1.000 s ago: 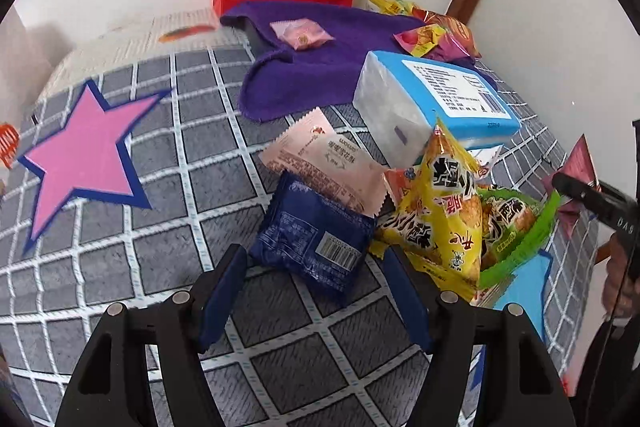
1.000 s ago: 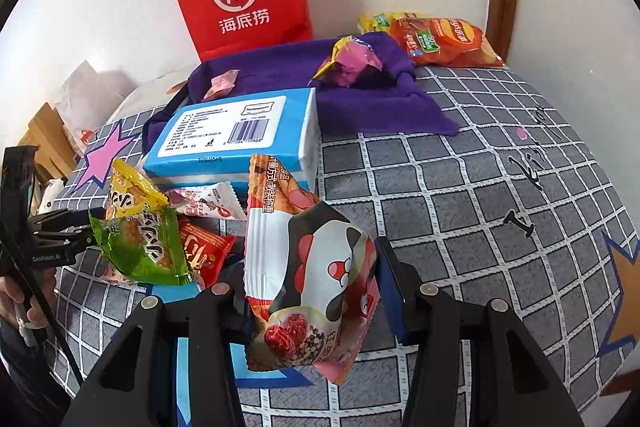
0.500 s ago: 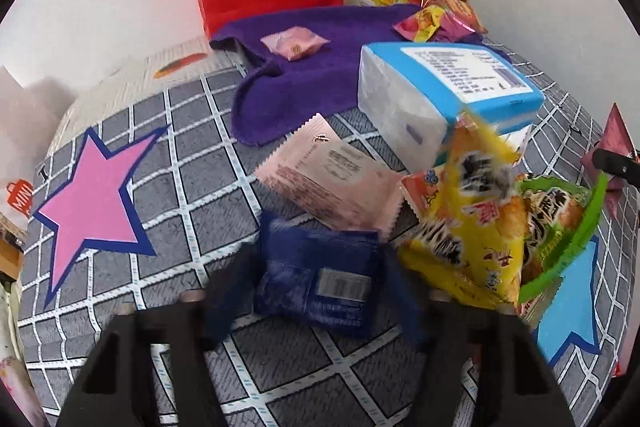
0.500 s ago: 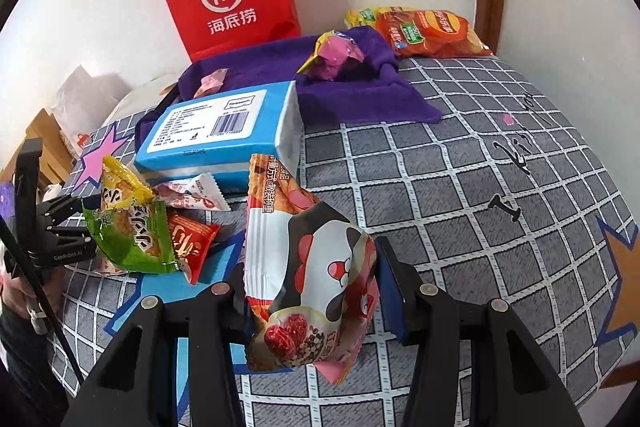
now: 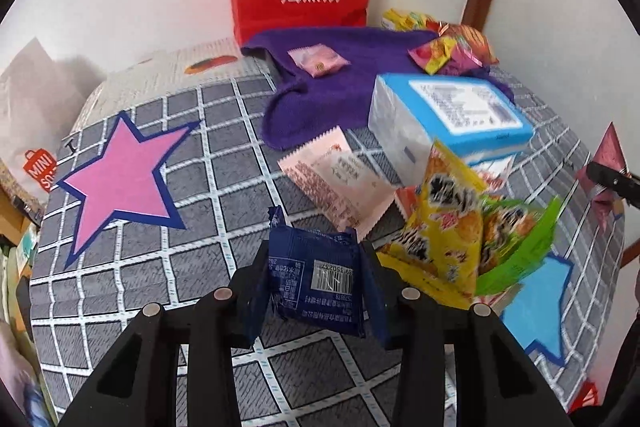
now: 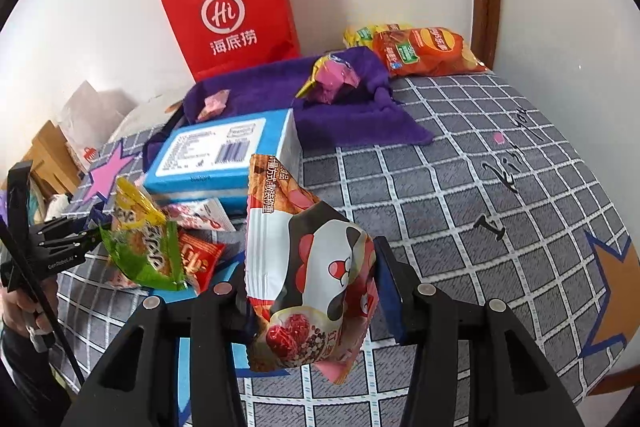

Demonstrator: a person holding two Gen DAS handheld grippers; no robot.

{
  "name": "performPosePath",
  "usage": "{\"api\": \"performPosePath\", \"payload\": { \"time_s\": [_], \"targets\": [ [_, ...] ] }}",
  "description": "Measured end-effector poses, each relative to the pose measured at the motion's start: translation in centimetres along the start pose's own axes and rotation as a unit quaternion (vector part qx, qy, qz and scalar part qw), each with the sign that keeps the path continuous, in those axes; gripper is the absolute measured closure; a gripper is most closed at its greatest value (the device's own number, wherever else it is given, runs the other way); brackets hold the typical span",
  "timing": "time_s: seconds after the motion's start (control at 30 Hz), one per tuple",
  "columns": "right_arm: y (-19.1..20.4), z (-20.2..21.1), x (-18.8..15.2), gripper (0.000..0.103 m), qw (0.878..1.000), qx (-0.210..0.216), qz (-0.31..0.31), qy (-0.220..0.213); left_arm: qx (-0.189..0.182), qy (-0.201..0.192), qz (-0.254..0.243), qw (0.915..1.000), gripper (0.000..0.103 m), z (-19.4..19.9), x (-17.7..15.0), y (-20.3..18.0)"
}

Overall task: Organize snacks
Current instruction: 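Carry the panda-print bag with the right tool while the left tool carries the blue packet over the towel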

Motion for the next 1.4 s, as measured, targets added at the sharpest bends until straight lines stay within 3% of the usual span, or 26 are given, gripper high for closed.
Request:
{"api": "performPosePath", "payload": {
  "time_s": [0.23,0.5,0.97,1.17,1.4],
  "targets": [
    [0.8,1.2,3.7,0.057,1.0,0.005,0.017,-0.018,-0.003,-0.025,0.016,0.9995,0.064,2.8,3.6,-0.3],
    [2.4,2.9,11.4,0.057,0.997,0.013,0.045,-0.064,0.004,-0.057,0.026,0.998,0.064,4.7,9.6,-1.1],
    [6.7,-1.4,22.8,0.058,0.99,0.053,0.1,-0.081,0.007,-0.082,0.052,0.9953,0.064,2.7,19.8,-1.7],
    [8.7,-4.7,25.0,0.058,0.988,0.084,0.11,-0.063,-0.018,-0.082,0.088,0.9926,0.064,0.6,22.3,-0.8],
    [7.3,-9.7,22.8,0.058,0.988,0.089,0.123,-0.003,-0.013,-0.048,0.1,0.9938,0.064,-3.4,21.4,-0.3]
  ]
}}
Point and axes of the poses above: each gripper's, at about its wrist camera, not at the fingertips, and z roughly against the way its jaws point, y to its left, x to its top, the point moved 8 cm from there along -z, roughly the way its jaws point, and after that the axes turned 3 degrees about y, right-handed, at the moved point
